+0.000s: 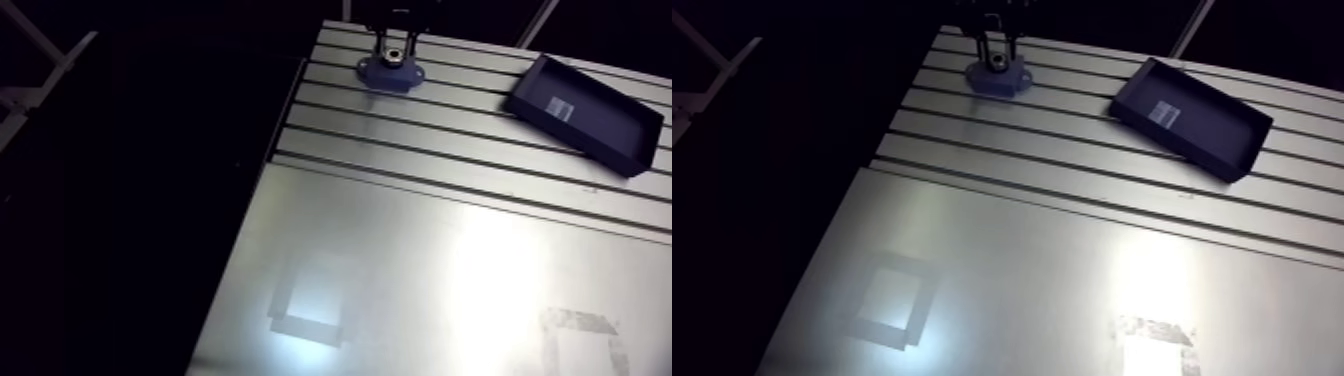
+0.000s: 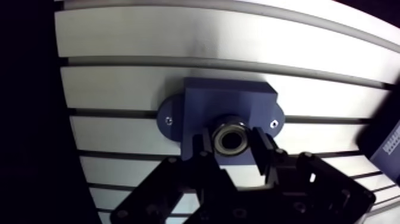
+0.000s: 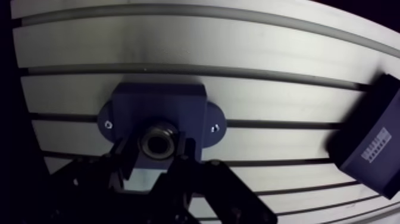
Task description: Pick up the bearing and press it into the housing until flush.
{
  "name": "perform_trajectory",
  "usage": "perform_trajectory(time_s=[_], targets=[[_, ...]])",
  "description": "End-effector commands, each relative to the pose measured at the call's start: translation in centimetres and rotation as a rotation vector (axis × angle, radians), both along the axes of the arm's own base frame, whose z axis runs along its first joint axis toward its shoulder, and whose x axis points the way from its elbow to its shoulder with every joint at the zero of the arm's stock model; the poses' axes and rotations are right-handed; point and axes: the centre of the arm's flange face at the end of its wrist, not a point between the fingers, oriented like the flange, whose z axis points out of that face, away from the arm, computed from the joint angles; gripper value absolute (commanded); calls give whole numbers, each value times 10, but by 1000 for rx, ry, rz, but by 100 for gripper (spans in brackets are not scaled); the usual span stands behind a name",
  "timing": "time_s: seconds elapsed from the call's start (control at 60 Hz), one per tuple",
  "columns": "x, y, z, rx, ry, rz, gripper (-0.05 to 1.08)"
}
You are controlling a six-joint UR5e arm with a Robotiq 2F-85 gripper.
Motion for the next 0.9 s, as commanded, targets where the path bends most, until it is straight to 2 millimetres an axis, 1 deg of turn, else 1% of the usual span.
perform_trajectory(time_s=[0.017,0.9], targets=[[0,0,0,0,0,0,73],[2,-1,-2,0,-4,5,73]])
